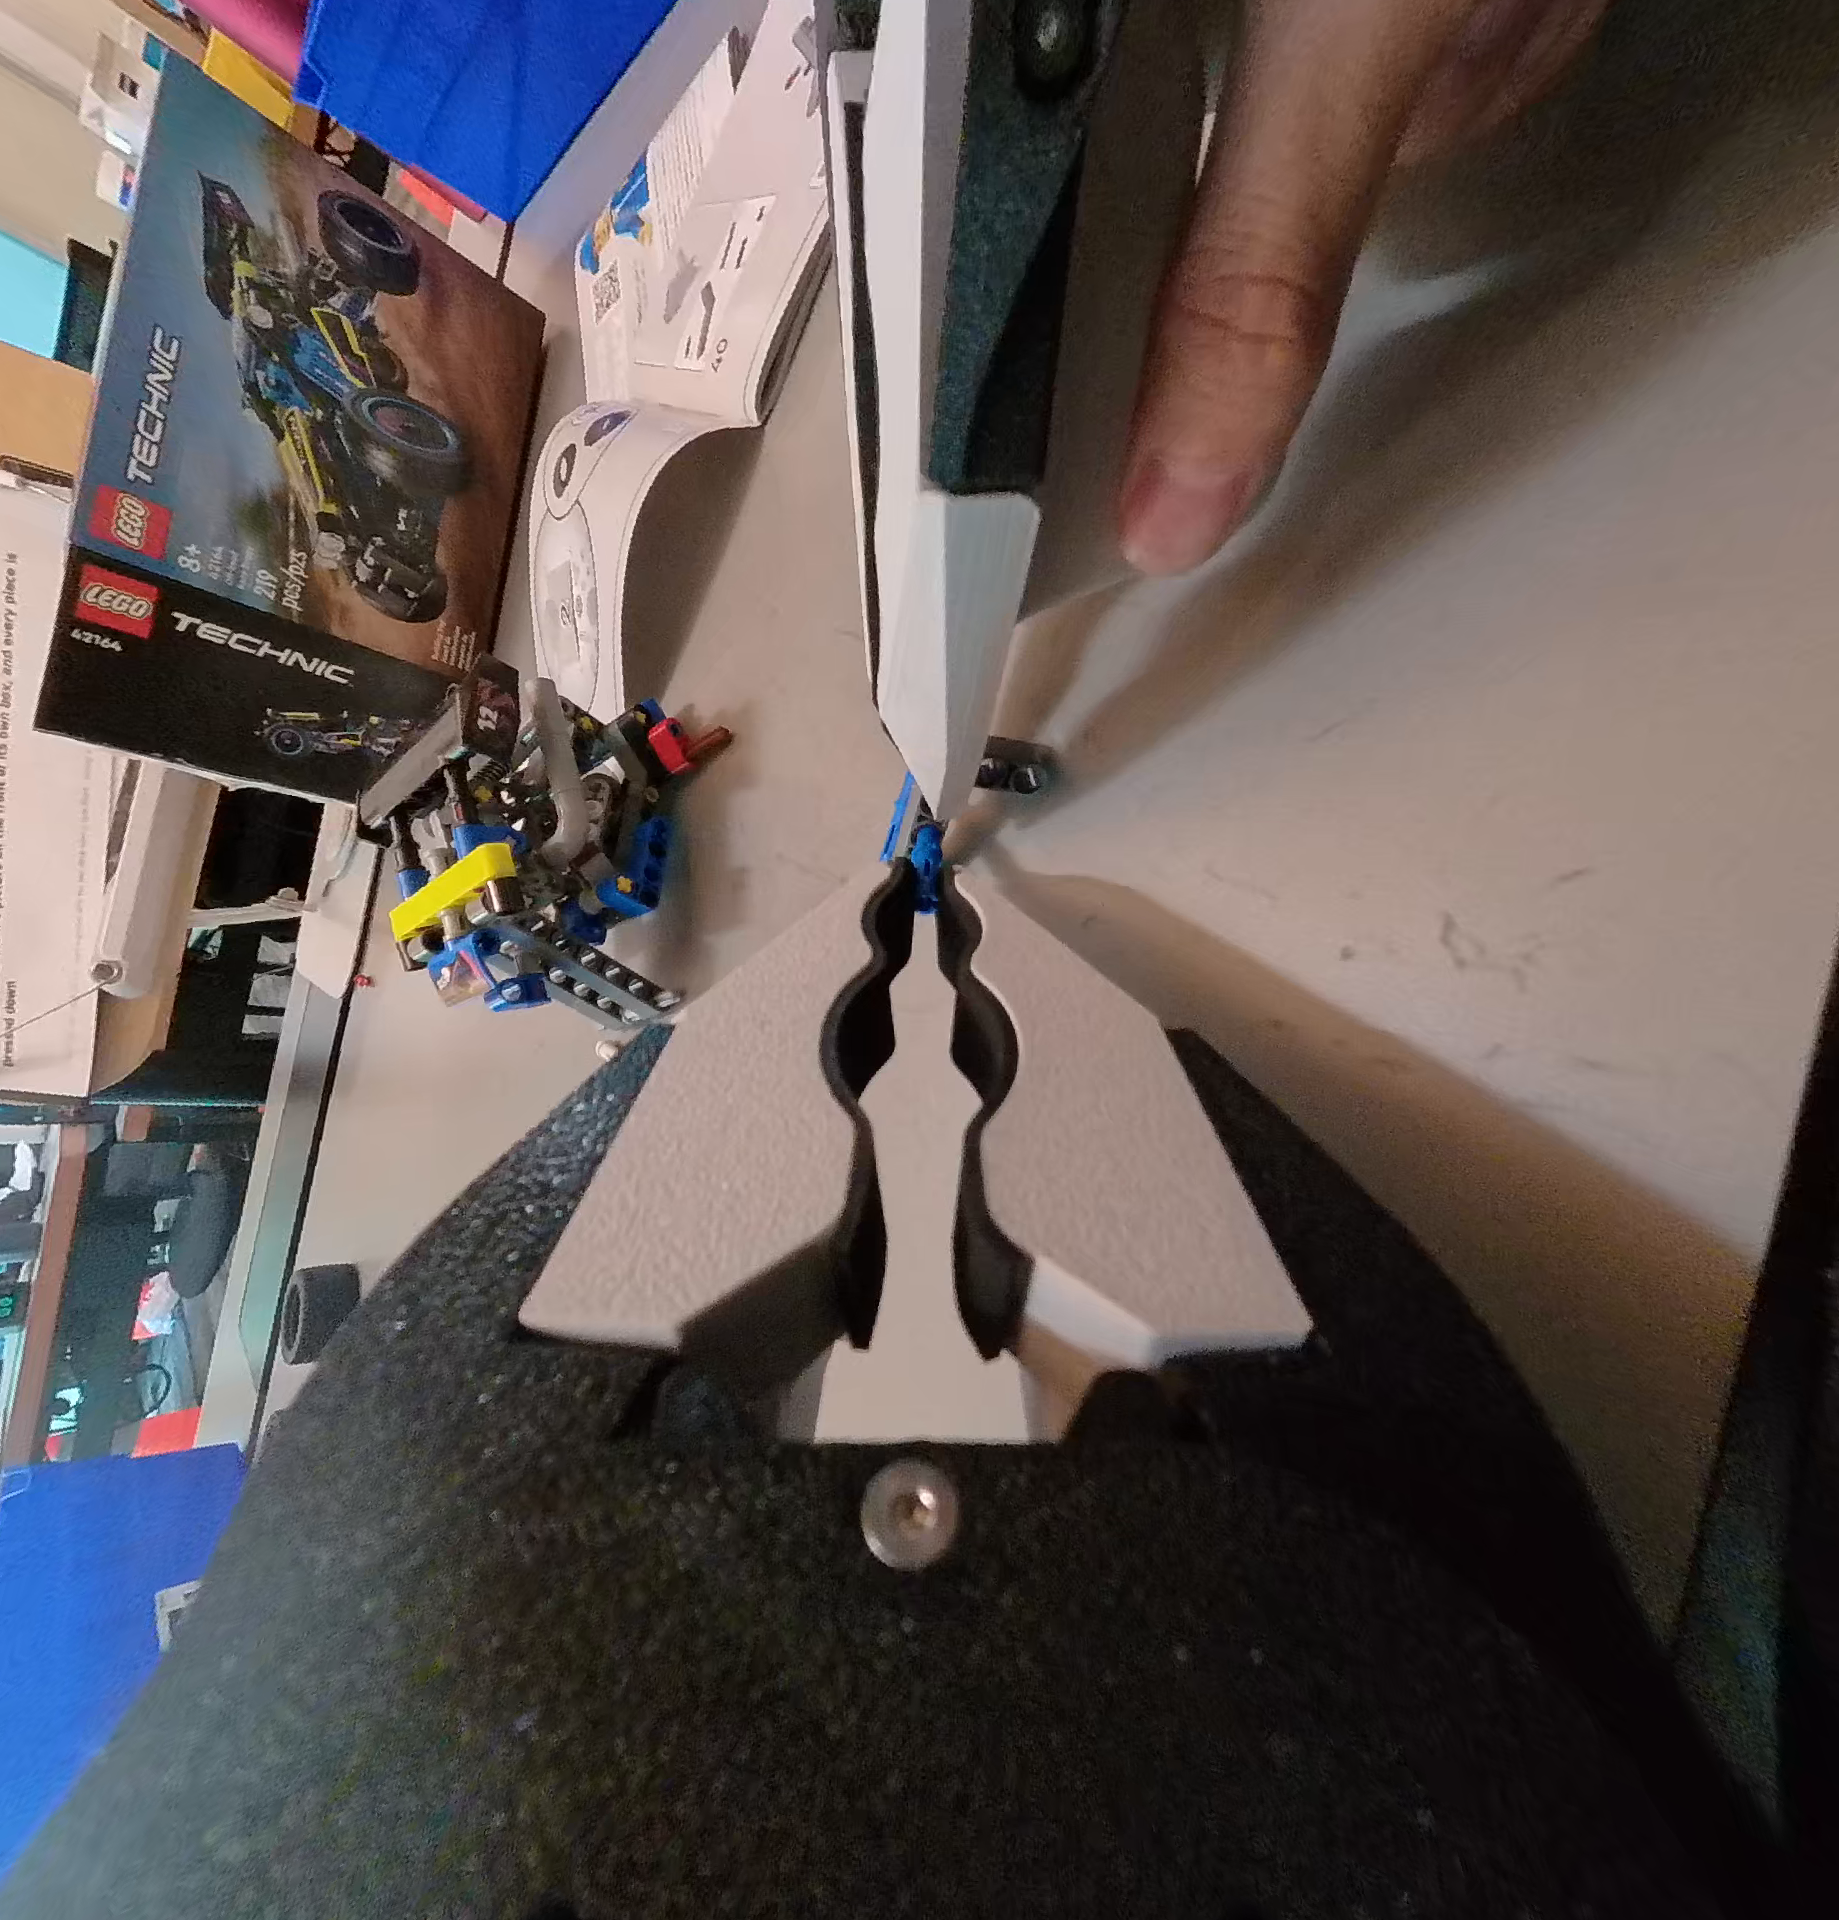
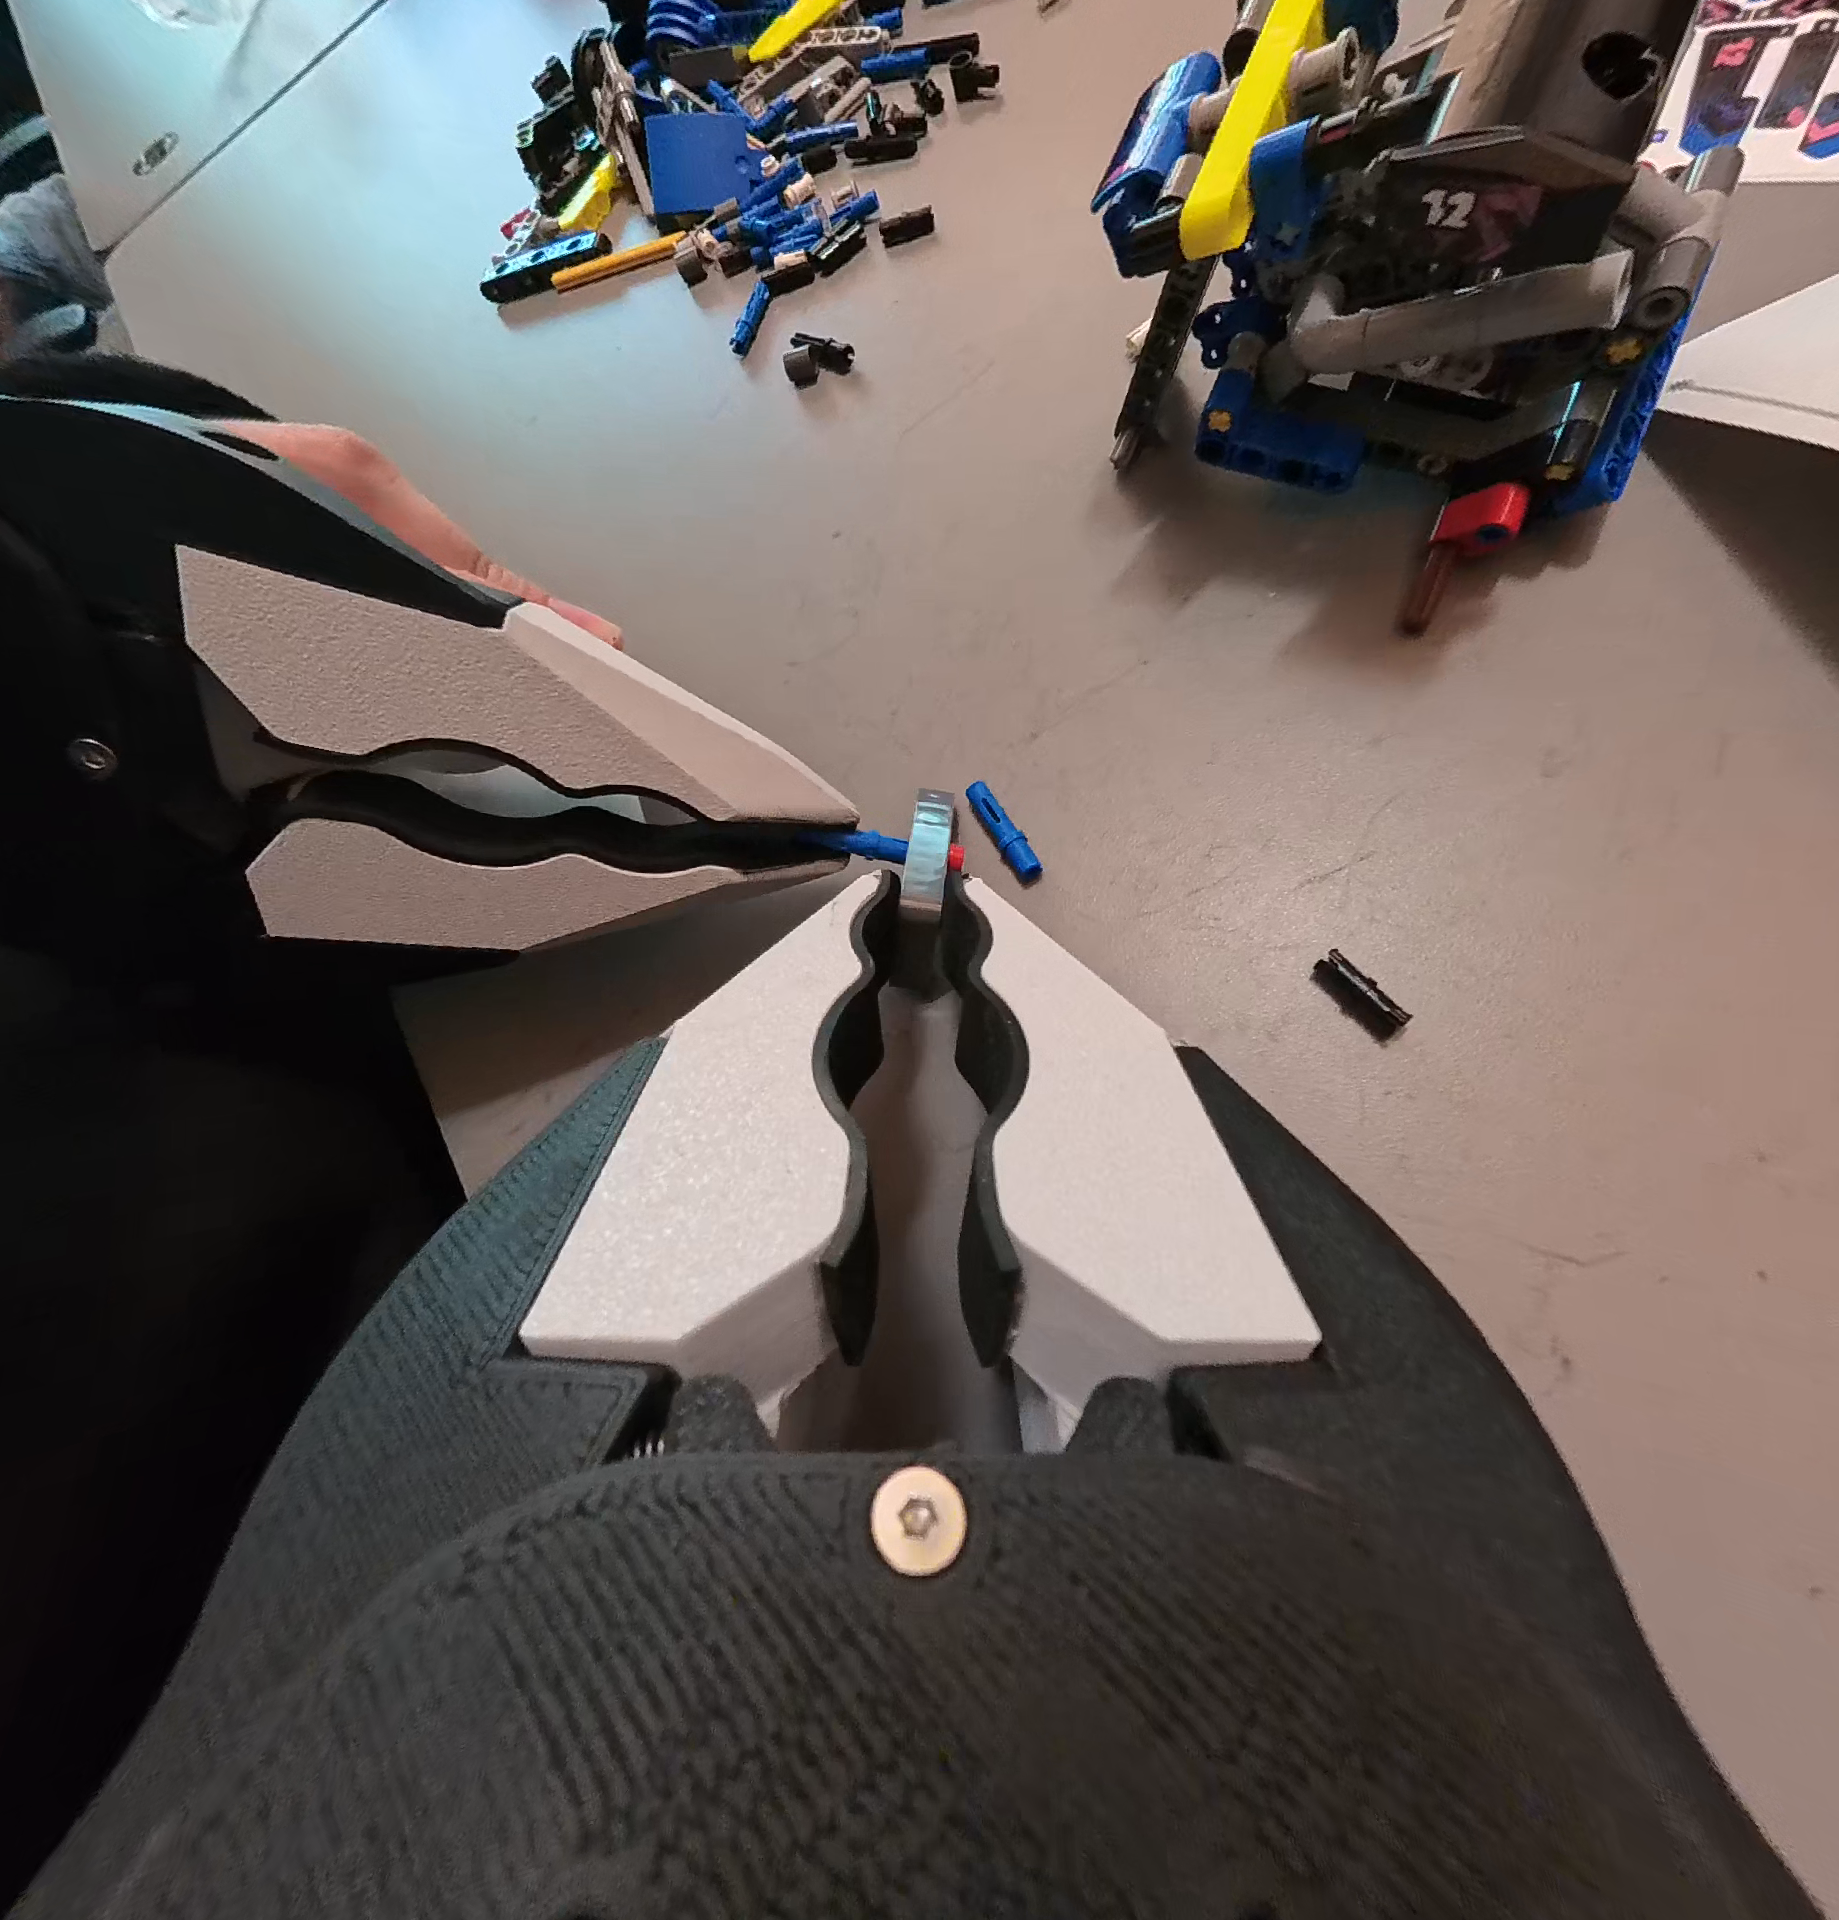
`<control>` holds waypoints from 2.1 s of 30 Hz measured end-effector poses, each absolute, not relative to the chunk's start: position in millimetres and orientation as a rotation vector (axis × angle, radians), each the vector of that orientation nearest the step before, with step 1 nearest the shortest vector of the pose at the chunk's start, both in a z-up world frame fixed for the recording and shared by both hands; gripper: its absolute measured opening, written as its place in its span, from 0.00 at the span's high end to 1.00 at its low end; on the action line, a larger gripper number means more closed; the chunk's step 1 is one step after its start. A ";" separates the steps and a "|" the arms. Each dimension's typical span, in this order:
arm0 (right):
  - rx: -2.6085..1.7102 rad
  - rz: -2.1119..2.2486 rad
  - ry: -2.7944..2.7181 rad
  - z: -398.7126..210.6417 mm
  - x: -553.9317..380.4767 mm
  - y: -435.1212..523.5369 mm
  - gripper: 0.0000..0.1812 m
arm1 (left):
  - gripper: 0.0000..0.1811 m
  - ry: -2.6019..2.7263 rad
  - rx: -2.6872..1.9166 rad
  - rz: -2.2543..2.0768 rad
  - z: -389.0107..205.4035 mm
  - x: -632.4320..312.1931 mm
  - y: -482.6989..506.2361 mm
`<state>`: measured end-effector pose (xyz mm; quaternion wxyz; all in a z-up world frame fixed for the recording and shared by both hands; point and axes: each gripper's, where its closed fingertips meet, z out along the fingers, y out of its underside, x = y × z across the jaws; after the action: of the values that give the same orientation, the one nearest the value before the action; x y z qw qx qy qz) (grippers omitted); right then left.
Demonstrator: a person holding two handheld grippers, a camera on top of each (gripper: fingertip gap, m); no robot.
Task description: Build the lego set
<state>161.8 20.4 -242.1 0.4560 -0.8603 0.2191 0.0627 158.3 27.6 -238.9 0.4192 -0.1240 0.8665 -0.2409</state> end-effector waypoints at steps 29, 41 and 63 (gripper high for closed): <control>-2.119 0.209 0.537 -242.7 161.6 21.6 0.96 | 0.99 2.196 -0.178 -0.678 -240.5 164.6 27.5; -2.141 0.111 0.518 -243.3 159.4 27.8 0.95 | 0.99 2.336 -0.619 -0.973 -241.8 160.3 32.2; -2.143 0.064 0.511 -242.6 162.6 40.4 0.95 | 0.99 2.232 -0.803 -0.924 -241.2 160.2 47.5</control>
<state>162.6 40.4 -242.6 0.4520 -0.8673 0.2070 0.0258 160.2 47.5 -241.2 0.2936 -0.3016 0.8382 -0.3468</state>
